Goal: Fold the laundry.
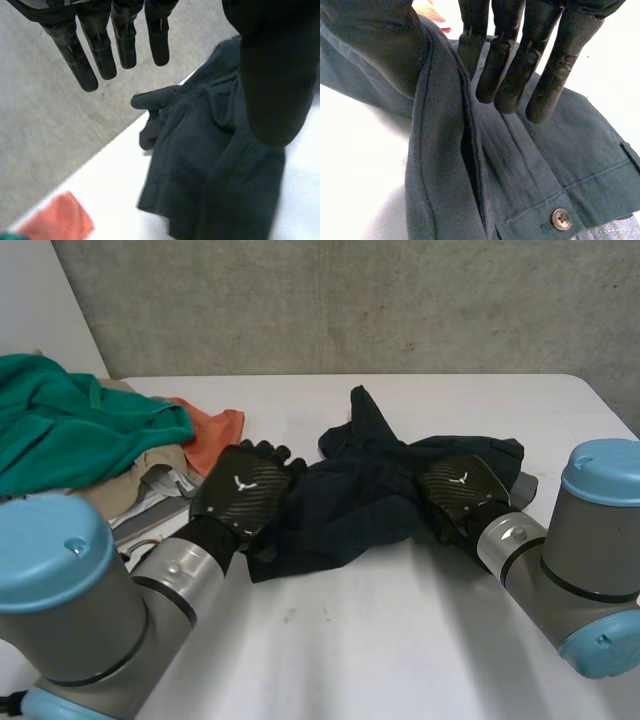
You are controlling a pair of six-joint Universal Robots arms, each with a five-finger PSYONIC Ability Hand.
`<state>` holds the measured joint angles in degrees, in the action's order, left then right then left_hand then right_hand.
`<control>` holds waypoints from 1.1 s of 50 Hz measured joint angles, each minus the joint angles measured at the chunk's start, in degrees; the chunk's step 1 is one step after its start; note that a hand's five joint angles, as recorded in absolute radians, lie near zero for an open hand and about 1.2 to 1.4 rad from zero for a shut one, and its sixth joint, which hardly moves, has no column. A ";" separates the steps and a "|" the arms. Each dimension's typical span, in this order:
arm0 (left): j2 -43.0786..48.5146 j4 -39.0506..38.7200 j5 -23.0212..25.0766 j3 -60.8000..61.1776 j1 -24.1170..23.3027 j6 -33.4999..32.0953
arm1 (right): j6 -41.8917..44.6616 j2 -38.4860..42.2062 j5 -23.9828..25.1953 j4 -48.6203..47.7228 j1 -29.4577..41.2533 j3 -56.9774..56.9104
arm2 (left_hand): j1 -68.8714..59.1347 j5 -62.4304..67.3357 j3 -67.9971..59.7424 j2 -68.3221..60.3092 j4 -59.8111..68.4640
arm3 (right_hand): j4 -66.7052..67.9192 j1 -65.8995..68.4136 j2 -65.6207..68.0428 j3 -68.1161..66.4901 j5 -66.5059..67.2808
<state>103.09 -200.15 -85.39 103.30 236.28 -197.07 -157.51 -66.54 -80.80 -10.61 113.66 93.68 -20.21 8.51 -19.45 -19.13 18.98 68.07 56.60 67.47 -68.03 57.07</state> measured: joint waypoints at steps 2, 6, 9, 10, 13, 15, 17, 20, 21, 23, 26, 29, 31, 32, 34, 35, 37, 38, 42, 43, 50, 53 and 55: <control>-0.29 1.57 -0.17 -0.26 0.31 3.34 | -0.05 -0.19 -0.06 0.30 0.08 -0.08 | 0.00 0.00 0.00 0.00 0.00 | 0.00 0.00 0.00 0.00 0.00; 0.36 4.25 -1.08 -0.83 0.75 7.97 | -0.67 -1.98 -0.21 1.07 0.47 -0.36 | 0.00 0.04 0.00 0.00 0.00 | 0.00 0.00 0.00 0.00 0.00; 1.73 5.03 -2.66 -1.14 0.80 8.67 | -1.70 -3.54 -0.20 1.56 0.63 -0.54 | 0.00 0.06 0.00 0.00 0.01 | 0.00 0.00 0.00 0.00 0.00; 2.54 5.30 -3.89 -1.32 0.75 8.78 | -2.57 -4.50 -0.15 1.91 0.73 -0.69 | 0.00 0.15 -0.01 -0.02 0.06 | 0.00 0.00 0.00 0.00 0.00; 3.65 5.59 -5.98 -1.58 0.59 8.76 | -3.84 -5.80 -0.07 2.44 0.86 -0.94 | 0.00 0.19 -0.01 -0.04 0.07 | 0.00 0.00 0.00 0.00 0.00; 4.60 5.75 -8.10 -1.90 0.36 8.68 | -5.34 -7.47 0.03 3.18 1.07 -1.28 | 0.00 0.19 -0.01 -0.05 0.07 | 0.00 0.00 0.00 0.00 0.00; 5.21 5.78 -9.10 -2.16 0.22 8.62 | -5.96 -8.39 0.08 3.61 1.22 -1.41 | 0.00 0.19 -0.01 -0.05 0.08 | 0.00 0.00 0.00 0.00 0.00; 6.49 5.76 -9.92 -2.72 0.06 8.57 | -6.38 -9.45 0.13 4.04 1.38 -1.55 | 0.00 0.19 -0.01 -0.05 0.08 | 0.00 0.00 0.00 0.00 0.00; 7.35 5.75 -10.18 -3.13 -0.06 8.54 | -6.70 -10.73 0.17 4.61 1.57 -1.63 | 0.00 0.19 -0.01 -0.05 0.08 | 0.00 0.00 0.00 0.00 0.00; 8.45 5.70 -10.35 -3.77 -0.26 8.52 | -6.85 -11.80 0.19 5.06 1.75 -1.67 | 0.00 0.19 -0.01 -0.06 0.07 | 0.00 0.00 0.00 0.00 0.00; 9.99 5.72 -10.35 -4.89 -0.87 8.52 | -6.89 -13.16 0.21 5.49 2.14 -1.71 | -0.29 0.91 -0.40 -0.53 0.49 | 0.00 0.00 0.00 0.00 0.00; 11.54 5.78 -10.25 -6.07 -1.66 8.57 | -6.85 -14.06 0.21 5.70 2.51 -1.73 | -0.35 2.60 -1.45 -1.68 1.87 | 0.00 0.00 0.00 0.00 0.00; 12.61 5.88 -10.17 -6.69 -2.18 8.70 | -6.81 -14.37 0.20 5.75 2.67 -1.74 | -1.50 3.79 -2.60 -3.04 3.09 | 0.00 0.00 0.00 0.00 0.00; 13.49 5.89 -10.10 -7.25 -2.67 8.94 | -6.77 -14.53 0.18 5.76 2.78 -1.74 | -3.66 5.65 -4.50 -4.78 4.99 | 0.00 0.00 0.00 0.00 0.00; 14.41 5.98 -10.02 -7.77 -3.27 9.41 | -6.75 -14.61 0.15 5.75 2.86 -1.75 | -5.47 7.43 -6.23 -6.44 6.77 | 0.00 0.00 0.00 0.00 0.00; 14.60 5.98 -10.00 -7.90 -3.42 9.57 | -6.75 -14.61 0.15 5.75 2.88 -1.75 | -5.62 7.57 -6.43 -6.65 6.91 | 0.00 0.00 0.00 0.00 0.00; 15.25 6.04 -9.92 -8.38 -3.97 10.37 | -6.75 -14.60 0.13 5.73 2.91 -1.75 | -5.62 7.57 -6.43 -6.65 6.91 | 0.00 0.00 0.00 0.00 0.00; 15.55 6.05 -9.86 -8.70 -4.28 11.10 | -6.75 -14.56 0.12 5.72 2.92 -1.75 | -7.00 9.18 -7.92 -8.05 8.57 | 0.00 0.00 0.00 0.00 0.00; 15.88 6.09 -9.80 -9.39 -4.57 12.52 | -6.77 -14.47 0.08 5.70 2.88 -1.75 | -21.66 21.39 -20.46 -21.59 21.13 | 0.00 0.00 0.00 0.00 0.00; 15.88 6.09 -9.80 -9.39 -4.57 12.52 | -6.77 -14.47 0.08 5.70 2.88 -1.75 | -21.66 21.39 -20.46 -21.59 21.13 | 0.00 0.00 0.00 0.00 0.00; 16.69 5.88 -10.11 -11.05 -4.21 13.14 | -6.42 -14.30 0.13 6.68 2.18 -1.45 | -45.10 47.60 -47.26 -47.96 48.13 | -11.17 -10.77 -11.08 11.16 -10.41; 16.62 5.83 -10.15 -11.56 -4.04 12.88 | -6.02 -14.20 0.35 9.63 1.85 -1.20 | -45.10 47.84 -48.50 -49.26 49.47 | -35.16 -33.05 -35.58 35.18 -34.02; 16.49 5.79 -10.16 -11.82 -3.96 12.74 | -5.97 -14.11 0.53 12.16 1.51 -1.15 | -45.10 47.84 -48.51 -49.29 49.59 | -51.23 -43.44 -51.46 51.23 -49.68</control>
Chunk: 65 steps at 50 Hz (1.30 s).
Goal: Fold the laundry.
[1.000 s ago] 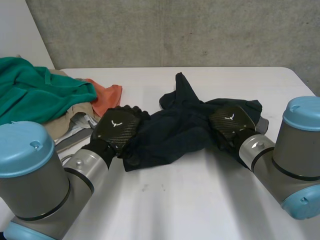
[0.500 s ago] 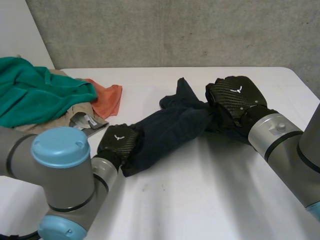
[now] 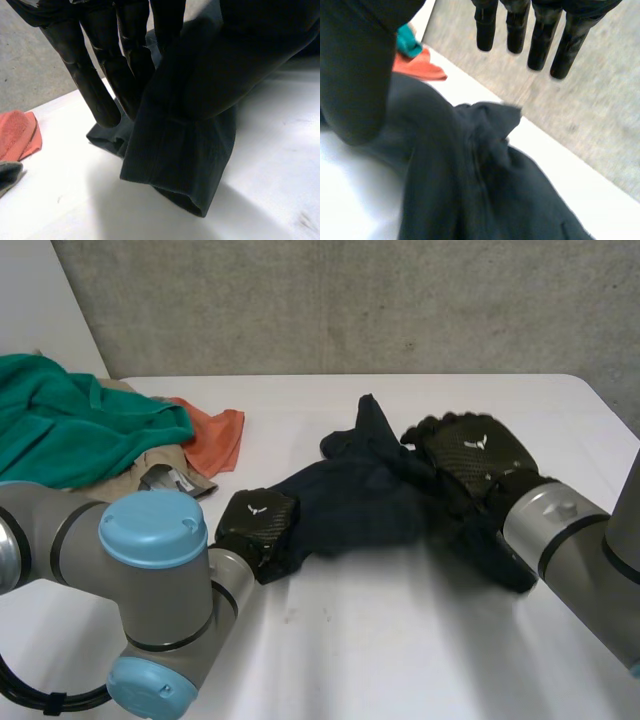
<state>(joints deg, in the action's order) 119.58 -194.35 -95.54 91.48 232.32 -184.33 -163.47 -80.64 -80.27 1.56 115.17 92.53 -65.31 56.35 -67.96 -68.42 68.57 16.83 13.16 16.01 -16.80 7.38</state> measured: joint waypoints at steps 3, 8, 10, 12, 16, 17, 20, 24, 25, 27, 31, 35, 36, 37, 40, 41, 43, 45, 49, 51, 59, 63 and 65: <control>-0.27 -0.06 -0.01 -0.47 0.23 -0.25 | -0.13 0.10 0.36 4.29 -1.40 0.19 | 0.00 0.00 -0.02 -0.01 0.06 | -3.52 -1.67 -3.37 4.58 -3.65; -0.52 0.00 0.01 -1.46 1.08 -1.10 | -2.03 0.01 0.77 8.01 -4.71 1.44 | 0.00 0.00 -0.20 -0.07 0.07 | -3.52 -1.67 -3.38 4.62 -3.66; -0.55 0.04 0.03 -2.07 1.63 -1.81 | -4.17 -0.13 0.94 8.58 -6.24 2.35 | 0.00 0.00 -0.20 -0.07 0.07 | -3.52 -1.67 -3.38 4.62 -3.65; -0.55 0.08 0.05 -2.81 2.20 -2.72 | -6.73 -0.46 1.24 8.93 -7.66 3.34 | 0.00 -0.01 -0.20 -0.07 0.07 | -3.52 -1.67 -3.38 4.62 -3.65; -0.43 0.16 0.13 -4.35 2.91 -4.56 | -11.55 -1.96 2.44 9.79 -9.88 5.91 | 0.00 0.00 -0.20 -0.07 0.07 | -3.52 -1.67 -3.38 4.62 -3.66; -0.40 0.17 0.14 -4.61 2.98 -4.84 | -12.02 -2.17 2.60 9.92 -10.06 6.28 | 0.00 0.00 -0.20 -0.08 0.08 | -3.52 -1.67 -3.38 4.62 -3.65; -0.36 0.20 0.21 -5.83 3.13 -5.84 | -14.20 -3.50 3.41 10.62 -10.82 8.73 | 0.00 0.00 -0.20 -0.07 0.08 | -3.52 -1.67 -3.38 4.62 -3.65; -0.43 0.21 0.28 -6.97 3.13 -6.38 | -15.13 -4.42 3.77 10.89 -10.68 11.60 | 0.00 0.00 -0.20 -0.07 0.08 | -3.52 -1.67 -3.38 4.62 -3.65; -0.46 0.21 0.30 -7.15 3.12 -6.42 | -15.20 -4.51 3.81 10.85 -10.58 12.08 | 0.00 -0.01 -0.20 -0.08 0.08 | -3.52 -1.67 -3.38 4.62 -3.66; -0.53 0.21 0.34 -7.53 3.09 -6.48 | -15.30 -4.59 3.85 10.69 -10.28 13.46 | 0.00 0.00 -0.20 -0.08 0.08 | -3.52 -1.67 -3.37 4.62 -3.65; -0.64 0.21 0.43 -7.96 2.99 -6.46 | -15.31 -4.00 3.67 8.81 -9.57 16.20 | 0.00 0.00 -0.20 -0.08 0.08 | -3.52 -1.66 -3.37 4.59 -3.65; -0.67 0.21 0.50 -7.99 2.91 -6.40 | -15.26 -2.48 2.58 5.83 -8.75 17.79 | 0.00 0.00 -0.20 -0.08 0.08 | -3.39 -1.56 -3.20 4.33 -3.57; -0.67 0.21 0.52 -7.96 2.90 -6.38 | -15.25 -1.94 2.07 4.97 -8.47 18.04 | 0.00 0.00 -0.20 -0.07 0.08 | -3.38 -1.47 -3.20 4.09 -3.47; -0.67 0.21 0.54 -7.91 2.89 -6.35 | -15.23 -0.65 0.54 3.22 -7.76 18.39 | 0.00 0.00 -0.20 -0.08 0.08 | -3.38 -1.47 -3.20 3.94 -3.45; -0.67 0.20 0.57 -7.81 2.88 -6.32 | -15.22 0.78 -1.49 1.51 -6.85 18.53 | 0.00 0.00 -0.20 -0.08 0.08 | -3.38 -1.47 -3.20 3.46 -3.45; -0.67 0.20 0.59 -7.71 2.88 -6.31 | -15.21 1.80 -3.20 0.32 -6.08 18.52 | 0.00 0.00 -0.20 -0.08 0.08 | -3.38 -1.47 -3.20 3.29 -3.45; -0.67 0.20 0.60 -7.67 2.88 -6.31 | -15.21 2.19 -3.85 -0.11 -5.78 18.50 | 0.00 0.00 -0.20 -0.08 0.08 | -3.38 -1.47 -3.20 3.27 -3.45; -0.67 0.20 0.62 -7.51 2.87 -6.30 | -15.20 3.72 -6.11 -1.89 -4.58 18.38 | 0.00 0.00 -0.20 -0.08 0.09 | -2.85 -1.46 -2.35 2.46 -2.88; -0.68 0.20 0.63 -7.37 2.87 -6.30 | -15.15 5.76 -7.53 -4.37 -3.34 18.04 | 0.00 0.00 -0.20 -0.08 0.09 | 2.05 2.87 2.73 -2.27 1.45; -0.70 0.20 0.63 -7.33 2.87 -6.30 | -15.09 6.42 -7.73 -5.18 -3.02 17.87 | 0.00 0.00 -0.20 -0.08 0.09 | 2.47 3.26 3.08 -2.49 1.81; -1.49 0.46 0.58 -6.96 2.80 -6.30 | -14.41 8.34 -9.27 -9.80 -2.55 16.36 | 0.00 0.00 -0.20 -0.08 0.09 | 50.04 41.08 50.99 -49.78 47.46; -3.96 1.74 0.57 -6.15 2.79 -6.39 | -12.12 5.51 -9.96 -10.15 -3.21 14.51 | 0.00 0.00 -0.20 -0.08 0.09 | 51.14 42.37 51.19 -50.25 48.53; -5.05 2.36 0.57 -5.83 2.79 -6.42 | -10.77 4.15 -10.02 -9.76 -3.37 13.83 | 0.00 0.00 -0.20 -0.08 0.09 | 51.18 42.41 51.19 -50.25 48.78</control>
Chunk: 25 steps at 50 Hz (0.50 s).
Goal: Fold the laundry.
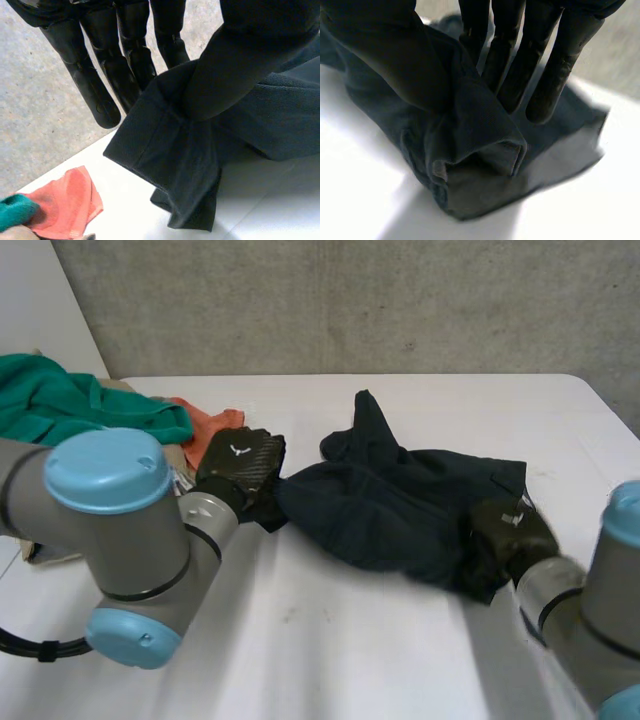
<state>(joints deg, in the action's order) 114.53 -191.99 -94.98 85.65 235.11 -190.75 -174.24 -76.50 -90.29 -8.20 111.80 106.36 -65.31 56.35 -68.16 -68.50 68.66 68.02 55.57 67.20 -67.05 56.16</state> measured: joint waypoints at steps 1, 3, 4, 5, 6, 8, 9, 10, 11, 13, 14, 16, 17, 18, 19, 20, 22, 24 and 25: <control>-2.21 1.25 0.02 0.56 0.00 -0.04 | 2.12 -1.82 -0.03 0.79 -0.20 -0.83 | 0.00 0.00 0.00 0.00 0.00 | 0.00 0.00 0.00 0.00 0.01; -5.27 3.01 0.07 1.26 0.02 -0.08 | 7.45 -5.56 -0.02 2.88 -0.68 -2.83 | 0.00 0.00 0.00 0.00 0.00 | 0.00 0.00 0.00 0.00 0.19; -7.65 4.35 0.12 1.68 0.04 -0.11 | 11.14 -7.81 -0.01 4.47 -1.02 -4.20 | 0.00 0.00 -0.09 -0.04 0.00 | 0.00 0.00 0.00 0.00 0.25; -9.68 5.51 0.16 1.97 0.05 -0.13 | 14.14 -9.56 -0.01 5.80 -1.29 -5.38 | 0.00 0.00 -0.11 -0.07 0.00 | 0.00 0.00 0.00 0.00 0.25; -10.75 6.10 0.18 2.07 0.05 -0.14 | 15.68 -10.43 -0.01 6.47 -1.41 -6.02 | 0.00 0.00 -0.11 -0.07 0.00 | 0.00 0.00 0.00 0.00 0.25; -15.03 8.40 0.27 2.33 0.05 -0.22 | 21.69 -13.90 0.00 9.24 -1.84 -8.83 | 0.00 0.00 -0.13 -0.12 0.00 | 0.01 0.00 0.00 -0.23 0.33; -17.07 9.48 0.30 2.35 0.06 -0.29 | 24.41 -15.46 0.00 10.50 -2.00 -10.24 | 0.00 0.01 -0.13 -0.13 0.00 | 0.01 0.00 0.00 -0.47 0.34; -17.07 9.48 0.30 2.35 0.06 -0.29 | 24.41 -15.46 0.00 10.50 -2.00 -10.24 | 0.00 0.01 -0.13 -0.13 0.00 | 0.01 0.00 0.00 -0.47 0.34; -18.53 10.19 0.34 2.29 0.07 -0.39 | 26.14 -16.49 -0.02 11.37 -2.08 -11.31 | 0.00 0.00 -0.14 -0.14 0.01 | 0.01 0.00 0.00 -0.60 0.38; -25.73 12.84 0.41 1.25 0.12 -1.75 | 32.23 -20.41 -0.19 14.81 -2.27 -16.97 | 0.00 0.00 -0.15 -0.16 0.02 | 0.01 0.00 0.00 -0.69 0.49; -26.90 13.11 0.42 0.98 0.13 -2.15 | 33.19 -21.10 -0.23 15.52 -2.29 -18.40 | 0.00 0.00 -0.15 -0.15 0.03 | 0.01 0.00 0.00 -0.69 0.49; -31.47 13.92 0.51 -0.21 0.15 -4.26 | 35.11 -22.71 -0.18 17.78 -2.34 -22.88 | 0.00 0.00 -0.15 -0.16 0.10 | 0.02 0.00 0.00 -0.69 0.49; -32.27 14.01 0.55 -0.50 0.15 -4.78 | 35.33 -22.92 -0.12 18.29 -2.36 -23.77 | 0.00 0.00 -0.15 -0.16 0.17 | 0.02 0.00 0.00 -0.69 0.49; -33.86 14.12 0.69 -1.20 0.15 -6.02 | 35.65 -23.25 0.14 19.55 -2.41 -25.63 | 0.00 0.00 -0.15 -0.15 0.20 | 0.02 0.00 0.00 -0.69 0.49; -34.33 14.15 0.74 -1.45 0.14 -6.47 | 35.72 -23.34 0.34 20.27 -2.44 -26.52 | 0.00 0.00 -0.15 -0.16 0.20 | 0.02 0.00 0.00 -0.69 0.49; -35.02 14.15 0.88 -1.96 0.13 -7.36 | 35.74 -23.33 0.75 21.36 -2.50 -27.67 | 0.00 0.00 -0.15 -0.16 0.20 | 0.02 0.00 0.00 -0.69 0.49; -35.04 14.11 1.09 -2.45 0.12 -8.14 | 35.66 -23.07 1.44 22.68 -2.58 -28.70 | 0.00 0.00 -0.15 -0.16 0.20 | 0.02 0.00 0.00 -0.69 0.49; -33.82 14.06 1.45 -2.96 0.12 -8.96 | 35.47 -22.05 2.70 24.47 -2.72 -29.64 | 0.00 0.00 -0.16 -0.16 0.20 | 0.02 0.01 0.00 -0.69 0.59; -32.34 14.03 1.66 -3.26 0.13 -9.29 | 35.36 -20.94 3.38 25.32 -2.81 -29.98 | 0.00 0.01 -0.16 -0.16 0.20 | 0.03 0.02 0.00 -0.69 0.64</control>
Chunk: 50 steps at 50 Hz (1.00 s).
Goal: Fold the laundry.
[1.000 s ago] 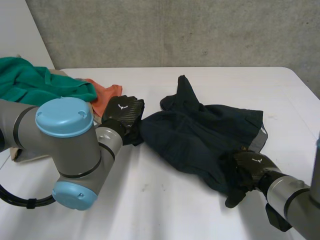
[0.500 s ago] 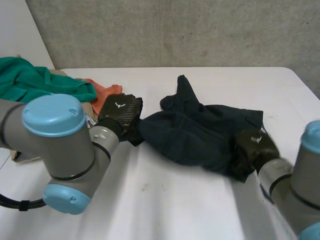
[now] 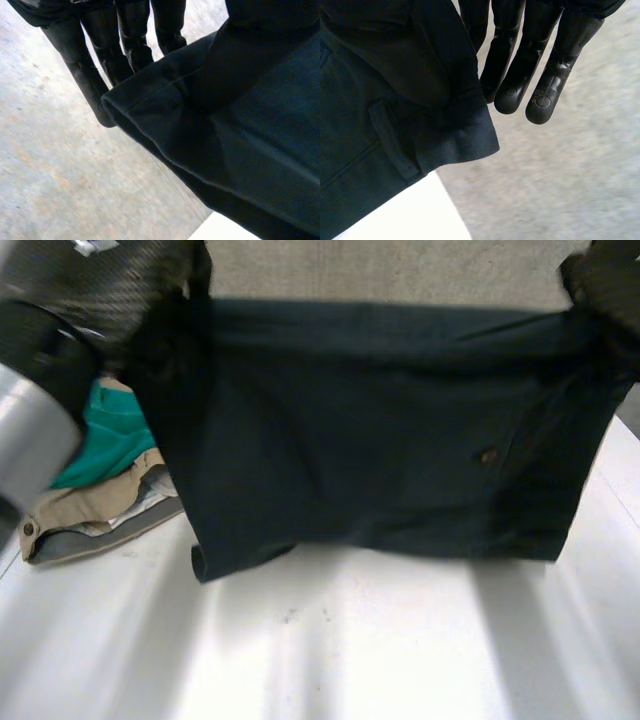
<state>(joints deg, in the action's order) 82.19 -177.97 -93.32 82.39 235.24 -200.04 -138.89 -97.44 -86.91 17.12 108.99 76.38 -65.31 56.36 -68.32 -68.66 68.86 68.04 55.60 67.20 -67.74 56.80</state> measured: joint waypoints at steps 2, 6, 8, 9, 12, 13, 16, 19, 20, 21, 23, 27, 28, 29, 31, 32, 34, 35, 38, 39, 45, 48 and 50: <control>2.30 0.03 0.20 -0.30 0.00 -0.24 | -0.13 2.06 0.81 0.89 -0.10 -0.29 | 0.00 0.24 0.00 0.00 0.00 | 0.00 0.31 0.00 0.00 0.06; 10.45 0.10 0.51 -1.51 0.05 -0.57 | -0.38 9.27 2.22 2.00 -0.15 -0.81 | 0.00 0.65 -0.01 0.00 0.00 | 0.00 0.47 0.00 0.00 0.08; 14.84 0.13 0.52 -2.59 0.09 -0.90 | -0.46 12.52 2.48 1.96 -0.04 -1.16 | 0.00 0.65 -0.01 -0.01 0.01 | 0.00 0.47 0.00 0.00 0.09; 18.58 0.10 0.49 -3.83 0.13 -1.46 | -0.51 15.56 2.58 1.70 0.05 -1.62 | 0.00 0.65 -0.02 -0.01 0.02 | 0.01 0.47 0.00 0.00 0.09; 26.23 -0.10 0.44 -7.32 0.24 -3.46 | -0.72 21.91 2.58 0.52 0.28 -3.34 | 0.00 0.65 -0.02 -0.02 0.02 | 0.01 0.47 0.00 0.00 0.10; 29.42 -0.29 0.44 -9.26 0.30 -4.69 | -0.85 24.37 2.48 -0.32 0.37 -4.32 | 0.00 0.65 -0.02 -0.02 0.02 | 0.01 0.47 0.00 0.00 0.11; 35.84 -1.51 0.53 -14.47 0.56 -7.99 | -1.26 29.64 1.96 -3.19 0.56 -7.07 | 0.00 0.65 -0.09 -0.04 0.03 | 0.01 0.47 0.00 0.00 0.12; 41.33 -4.17 0.72 -20.67 1.25 -11.76 | -1.98 34.35 0.74 -8.60 0.83 -10.68 | 0.00 0.65 -0.10 -0.04 0.03 | 0.01 0.47 0.00 0.00 0.14; 42.82 -5.48 0.79 -22.79 1.58 -12.98 | -2.26 35.56 0.29 -10.77 0.94 -11.83 | 0.00 0.65 -0.10 -0.05 0.03 | 0.01 0.47 0.00 0.00 0.14; 44.00 -6.92 0.83 -24.74 1.90 -14.07 | -2.53 36.46 -0.12 -12.90 1.02 -12.75 | 0.00 0.65 -0.10 -0.05 0.03 | 0.01 0.47 0.00 0.00 0.14; 45.30 -9.29 0.87 -27.30 2.34 -15.42 | -2.99 37.72 -0.84 -16.90 1.14 -14.21 | 0.00 0.65 -0.10 -0.06 0.04 | 0.01 0.47 0.00 0.00 0.13; 47.60 -23.10 0.91 -35.70 3.98 -18.96 | -4.42 40.12 -3.22 -36.32 1.50 -18.84 | 0.00 0.65 -0.10 -0.06 0.05 | 0.03 0.47 0.00 0.00 0.13; 47.59 -24.76 0.90 -36.30 4.16 -19.12 | -4.51 40.17 -3.42 -38.37 1.53 -19.23 | 0.00 0.65 -0.10 -0.06 0.05 | 0.03 0.47 0.00 0.00 0.13; 47.37 -29.85 0.88 -37.95 4.71 -19.47 | -4.73 40.19 -3.99 -44.72 1.60 -20.49 | 0.00 0.65 -0.10 -0.06 0.05 | 0.04 0.47 0.00 0.00 0.13; 46.86 -34.68 0.83 -39.24 5.27 -19.58 | -4.86 40.04 -4.41 -50.40 1.65 -21.78 | 0.00 0.65 -0.10 -0.06 0.05 | 0.05 0.47 0.00 0.00 0.14; 46.29 -37.63 0.79 -40.01 5.62 -19.50 | -4.92 39.88 -4.59 -53.70 1.69 -22.70 | 0.00 0.65 -0.10 -0.06 0.05 | 0.05 0.47 0.00 0.00 0.14; 45.05 -41.93 0.69 -41.13 6.16 -19.15 | -5.01 39.54 -4.77 -58.47 1.76 -24.42 | 0.00 0.65 -0.10 -0.06 0.05 | 0.05 0.47 0.00 0.00 0.14; 44.63 -42.96 0.66 -41.36 6.30 -18.93 | -5.03 39.45 -4.79 -59.37 1.78 -24.85 | 0.00 0.65 -0.11 -0.06 0.05 | 0.05 0.47 0.01 0.00 0.14; 42.85 -45.43 0.62 -41.79 6.66 -17.55 | -5.17 39.03 -4.74 -61.70 1.80 -26.46 | 0.00 0.65 -0.10 -0.06 0.05 | 0.06 0.47 0.00 0.00 0.14; 42.03 -45.67 0.63 -41.52 6.72 -16.82 | -5.24 38.77 -4.67 -61.94 1.81 -26.81 | 0.00 0.65 -0.10 -0.06 0.05 | 0.05 0.47 0.01 0.00 0.14; 37.67 -43.05 0.79 -34.08 6.67 -13.81 | -5.62 36.93 -4.01 -58.42 1.78 -24.15 | 0.00 0.65 -0.11 -0.06 0.05 | 0.06 0.47 0.01 0.00 0.15; 36.48 -41.86 0.85 -28.00 6.53 -13.35 | -5.73 36.59 -3.30 -55.96 1.76 -20.56 | 0.00 0.65 -0.11 -0.06 0.05 | 0.06 0.47 0.01 0.00 0.16; 36.20 -41.32 0.90 -23.14 6.46 -13.28 | -5.75 36.90 -2.70 -54.72 1.73 -18.07 | 0.00 0.65 -0.11 -0.06 0.05 | 0.06 0.47 0.01 0.00 0.27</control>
<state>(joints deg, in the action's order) 118.40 -219.29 -92.42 59.25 241.70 -213.32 -144.64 -60.54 -89.61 -37.60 110.72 58.31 -65.31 57.01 -68.42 -68.73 68.92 68.10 56.06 67.21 -67.74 57.07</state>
